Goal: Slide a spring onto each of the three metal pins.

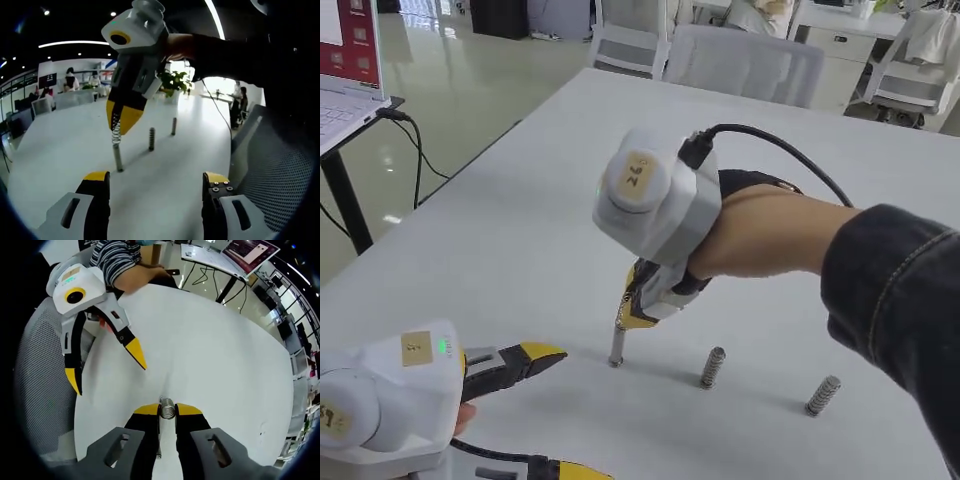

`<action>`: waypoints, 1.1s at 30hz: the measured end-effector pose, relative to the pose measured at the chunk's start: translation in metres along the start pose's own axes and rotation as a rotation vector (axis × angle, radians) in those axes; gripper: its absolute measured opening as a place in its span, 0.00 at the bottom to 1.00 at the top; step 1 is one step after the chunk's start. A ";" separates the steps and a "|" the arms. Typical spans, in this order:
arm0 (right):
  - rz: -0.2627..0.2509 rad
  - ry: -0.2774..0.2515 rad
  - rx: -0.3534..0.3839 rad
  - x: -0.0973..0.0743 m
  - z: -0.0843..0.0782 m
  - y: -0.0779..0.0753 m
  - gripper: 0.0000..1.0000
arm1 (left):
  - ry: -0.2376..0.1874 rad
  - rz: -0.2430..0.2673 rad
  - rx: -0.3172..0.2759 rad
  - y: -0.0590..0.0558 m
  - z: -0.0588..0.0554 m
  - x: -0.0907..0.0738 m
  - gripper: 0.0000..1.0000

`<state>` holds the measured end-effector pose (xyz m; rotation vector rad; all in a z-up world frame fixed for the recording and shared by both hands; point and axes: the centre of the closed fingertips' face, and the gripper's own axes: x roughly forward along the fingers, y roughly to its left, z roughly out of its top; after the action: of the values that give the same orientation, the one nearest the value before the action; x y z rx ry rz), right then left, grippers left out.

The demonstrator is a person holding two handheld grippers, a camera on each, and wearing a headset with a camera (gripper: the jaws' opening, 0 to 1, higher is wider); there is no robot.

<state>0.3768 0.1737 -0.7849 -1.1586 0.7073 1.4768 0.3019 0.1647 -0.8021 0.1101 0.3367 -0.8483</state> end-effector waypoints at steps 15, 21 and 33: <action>0.014 0.012 0.004 0.008 -0.002 -0.002 0.08 | 0.000 0.000 -0.006 0.001 -0.003 0.000 0.70; 0.021 0.017 0.008 0.012 -0.003 -0.003 0.08 | 0.001 0.000 -0.009 0.002 -0.003 0.000 0.70; 0.042 0.040 0.016 0.027 -0.008 -0.001 0.08 | 0.003 0.001 -0.015 0.000 -0.005 0.000 0.69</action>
<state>0.3815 0.1768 -0.8122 -1.1700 0.7734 1.4845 0.3008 0.1662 -0.8062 0.0982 0.3458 -0.8444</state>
